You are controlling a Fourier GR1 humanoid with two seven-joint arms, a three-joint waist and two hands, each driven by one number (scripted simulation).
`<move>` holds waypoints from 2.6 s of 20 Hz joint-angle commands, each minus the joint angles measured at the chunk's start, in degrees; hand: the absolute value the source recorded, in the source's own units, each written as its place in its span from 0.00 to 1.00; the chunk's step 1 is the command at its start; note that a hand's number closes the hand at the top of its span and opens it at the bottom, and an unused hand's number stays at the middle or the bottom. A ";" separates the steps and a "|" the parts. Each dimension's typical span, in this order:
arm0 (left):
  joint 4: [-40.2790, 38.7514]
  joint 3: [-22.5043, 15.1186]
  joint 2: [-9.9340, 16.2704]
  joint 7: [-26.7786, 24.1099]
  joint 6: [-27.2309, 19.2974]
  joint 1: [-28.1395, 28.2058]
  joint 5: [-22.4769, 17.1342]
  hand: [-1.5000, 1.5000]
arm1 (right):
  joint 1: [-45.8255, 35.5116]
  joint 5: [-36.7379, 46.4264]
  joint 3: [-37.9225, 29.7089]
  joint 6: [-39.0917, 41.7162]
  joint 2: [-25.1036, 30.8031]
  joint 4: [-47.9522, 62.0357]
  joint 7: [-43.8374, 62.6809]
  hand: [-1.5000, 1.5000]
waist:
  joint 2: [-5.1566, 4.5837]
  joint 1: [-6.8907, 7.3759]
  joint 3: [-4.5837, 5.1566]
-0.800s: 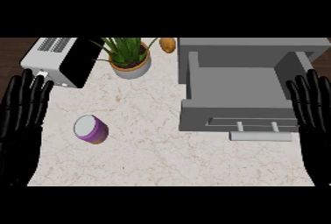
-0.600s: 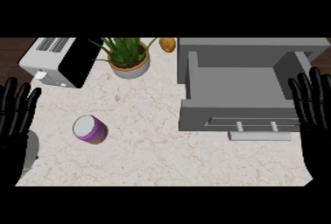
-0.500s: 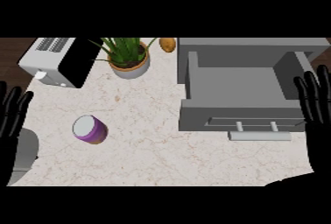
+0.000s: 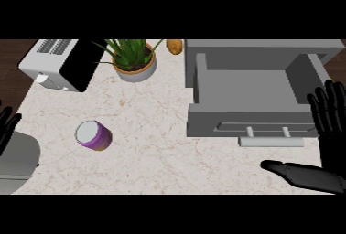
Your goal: Pick up the can, place it into the drawer and close the drawer
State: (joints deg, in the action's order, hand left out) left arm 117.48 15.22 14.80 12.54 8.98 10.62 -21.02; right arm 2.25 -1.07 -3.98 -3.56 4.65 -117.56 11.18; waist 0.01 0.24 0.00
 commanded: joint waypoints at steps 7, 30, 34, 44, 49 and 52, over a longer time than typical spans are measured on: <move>-4.50 2.27 -0.71 1.27 4.05 -2.17 1.18 0.00 | 5.55 -2.46 -3.66 2.95 0.26 -1.38 -3.49 0.00 | 0.01 -0.37 -0.01; -29.35 -4.47 -9.59 -17.56 1.02 -4.26 19.93 0.00 | 8.30 -6.83 -9.77 7.80 1.36 -4.40 -3.60 0.00 | 0.00 -0.49 0.00; -36.77 -1.90 -8.27 -22.07 0.46 -7.68 19.91 0.00 | 6.54 -0.03 -3.39 4.16 -1.42 -8.83 1.74 0.00 | -0.03 -0.37 0.02; -55.23 1.54 -5.17 -31.98 1.70 -12.37 19.29 0.00 | 4.82 -8.21 -12.45 7.86 2.75 -8.23 4.22 0.00 | -0.02 -0.44 0.01; -64.31 1.29 -5.48 -37.65 -0.43 -16.48 20.50 0.00 | 6.16 -5.43 -11.42 8.10 0.70 -8.63 2.35 0.00 | -0.03 -0.46 0.01; -71.42 2.17 -4.94 -41.11 -1.58 -18.57 21.04 0.00 | 10.28 -4.72 -9.86 10.45 -1.16 -8.57 -0.67 0.00 | -0.04 -0.59 0.02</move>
State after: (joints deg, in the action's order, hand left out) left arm 53.97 16.43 8.77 -24.28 7.88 -5.51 -0.27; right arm 10.22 -6.86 -14.38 5.18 4.84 -127.34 13.48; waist -0.01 -0.30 0.03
